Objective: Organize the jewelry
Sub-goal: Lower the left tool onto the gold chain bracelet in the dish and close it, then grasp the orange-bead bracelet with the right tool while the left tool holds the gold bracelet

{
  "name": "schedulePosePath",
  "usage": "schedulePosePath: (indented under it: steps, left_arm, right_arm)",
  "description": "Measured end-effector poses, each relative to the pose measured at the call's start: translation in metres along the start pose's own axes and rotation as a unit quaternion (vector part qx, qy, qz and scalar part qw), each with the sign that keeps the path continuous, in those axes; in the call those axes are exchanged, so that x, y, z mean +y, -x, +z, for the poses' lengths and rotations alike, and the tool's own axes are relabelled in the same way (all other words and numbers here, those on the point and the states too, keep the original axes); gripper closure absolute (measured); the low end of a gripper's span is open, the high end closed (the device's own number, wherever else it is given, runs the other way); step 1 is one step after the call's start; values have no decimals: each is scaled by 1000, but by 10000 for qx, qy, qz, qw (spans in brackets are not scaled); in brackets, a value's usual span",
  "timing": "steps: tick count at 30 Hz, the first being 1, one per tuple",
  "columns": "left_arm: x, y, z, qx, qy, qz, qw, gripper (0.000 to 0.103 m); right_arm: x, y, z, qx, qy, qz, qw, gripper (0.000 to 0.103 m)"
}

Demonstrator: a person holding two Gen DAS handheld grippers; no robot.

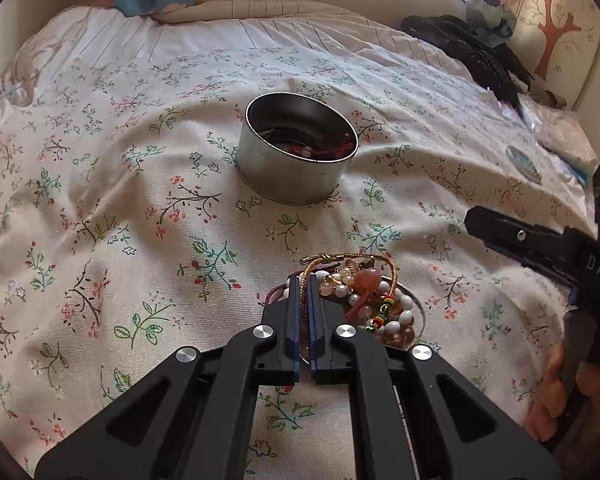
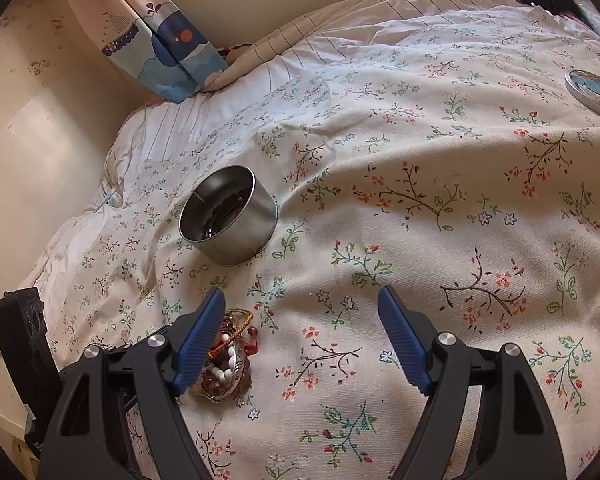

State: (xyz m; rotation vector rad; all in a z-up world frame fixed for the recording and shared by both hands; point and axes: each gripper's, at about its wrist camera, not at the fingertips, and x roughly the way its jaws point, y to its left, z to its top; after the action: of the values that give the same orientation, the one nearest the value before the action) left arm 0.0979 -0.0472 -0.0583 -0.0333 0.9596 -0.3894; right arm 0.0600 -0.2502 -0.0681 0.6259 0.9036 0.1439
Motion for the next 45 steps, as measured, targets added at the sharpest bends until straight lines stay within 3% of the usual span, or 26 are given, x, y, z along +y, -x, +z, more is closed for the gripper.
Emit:
schedulePosePath:
  steps: [5,8,14,19,26,27,28,29,32,45]
  left_arm:
    - [29,17,5,-344,776,-523,9950,100]
    - [42,21,6,-442,1058,-550,9919,100]
    - [59,25,8,-614,1405,-273,9878,100]
    - [78,28,7,-688,1750,-18,9822,100]
    - [79,22,5,-538,1745,91,9831,100]
    - [78,21,5,-520,1726,94,9836,100]
    - [77,20,6,-510,1716,97,9838,100]
    - [77,20,6,-505,1708,91,9840,100]
    - [75,21,6,-496,1682,76,9845,100]
    - [59,36,10,-894,1388,-122,9862,100]
  right_arm:
    - [-1,-1,0,25,-13,-2,10000,26]
    - [0,-2,-1,48,15,-5,10000,26]
    - [8,-8,-3,168,180,89,9997,26]
    - [36,-19,-11,450,764,386,9953,26]
    - [64,-53,-17,926,1168,547,9873,26]
    - [66,-57,-18,1001,1199,550,9862,28]
    - [67,-61,-19,1080,1232,540,9850,40]
    - [68,-63,-20,1135,1245,529,9843,62]
    - [66,-57,-18,976,1245,537,9859,82]
    - [47,-4,4,-184,667,1187,9905,86]
